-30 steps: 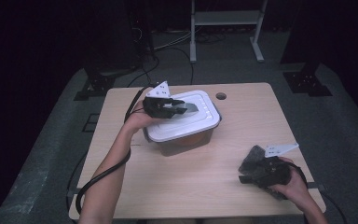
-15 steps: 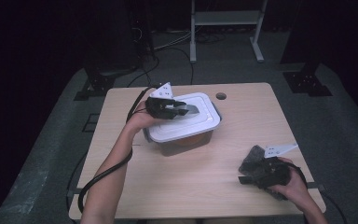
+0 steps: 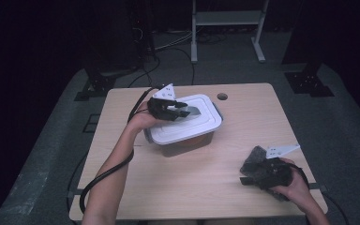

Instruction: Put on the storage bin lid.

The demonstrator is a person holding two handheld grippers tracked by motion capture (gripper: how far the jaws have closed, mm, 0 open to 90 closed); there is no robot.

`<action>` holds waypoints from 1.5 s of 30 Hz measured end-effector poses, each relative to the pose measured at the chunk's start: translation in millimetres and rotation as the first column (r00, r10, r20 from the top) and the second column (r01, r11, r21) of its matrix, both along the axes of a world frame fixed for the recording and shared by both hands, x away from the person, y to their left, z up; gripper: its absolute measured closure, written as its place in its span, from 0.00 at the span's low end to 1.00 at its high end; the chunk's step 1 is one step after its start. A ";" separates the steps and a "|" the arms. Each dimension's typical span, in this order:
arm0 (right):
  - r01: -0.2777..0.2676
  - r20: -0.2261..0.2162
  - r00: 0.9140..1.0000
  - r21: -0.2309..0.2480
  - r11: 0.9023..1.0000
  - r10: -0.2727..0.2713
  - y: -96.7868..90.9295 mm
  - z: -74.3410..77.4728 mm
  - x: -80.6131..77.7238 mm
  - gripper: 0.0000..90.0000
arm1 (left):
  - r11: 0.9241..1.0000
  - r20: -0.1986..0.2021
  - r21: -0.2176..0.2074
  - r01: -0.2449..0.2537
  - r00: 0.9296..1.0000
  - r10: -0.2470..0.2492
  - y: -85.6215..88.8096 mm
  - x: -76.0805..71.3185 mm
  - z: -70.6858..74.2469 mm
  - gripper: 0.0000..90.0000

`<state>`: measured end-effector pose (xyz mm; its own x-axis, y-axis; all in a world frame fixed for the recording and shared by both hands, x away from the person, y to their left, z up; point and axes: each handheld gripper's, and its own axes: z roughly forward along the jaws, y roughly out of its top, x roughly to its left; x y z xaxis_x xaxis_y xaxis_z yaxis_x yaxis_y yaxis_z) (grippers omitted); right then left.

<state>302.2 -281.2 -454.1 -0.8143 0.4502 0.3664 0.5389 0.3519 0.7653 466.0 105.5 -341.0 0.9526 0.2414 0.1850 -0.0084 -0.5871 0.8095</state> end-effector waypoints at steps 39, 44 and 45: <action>0.008 -0.001 1.000 -0.002 1.000 -0.008 1.1 -0.1 2.6 0.28 | 0.998 -0.042 -0.064 -0.020 0.999 0.017 14.9 -16.0 10.0 0.41; 0.007 0.002 1.000 -0.005 1.000 -0.007 2.2 0.5 2.5 0.28 | 0.997 -0.037 -0.070 -0.020 0.999 0.017 18.1 -22.3 10.8 0.39; 0.008 0.003 1.000 -0.005 1.000 -0.007 2.5 0.3 2.6 0.28 | 0.997 -0.035 -0.069 -0.016 0.999 0.014 19.0 -23.7 11.5 0.38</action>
<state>304.8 -278.7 -453.7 -0.8118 0.4580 0.3622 0.5396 0.3514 0.7651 442.3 124.5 -329.5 0.9543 0.2670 0.1344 0.0288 -0.5295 0.8478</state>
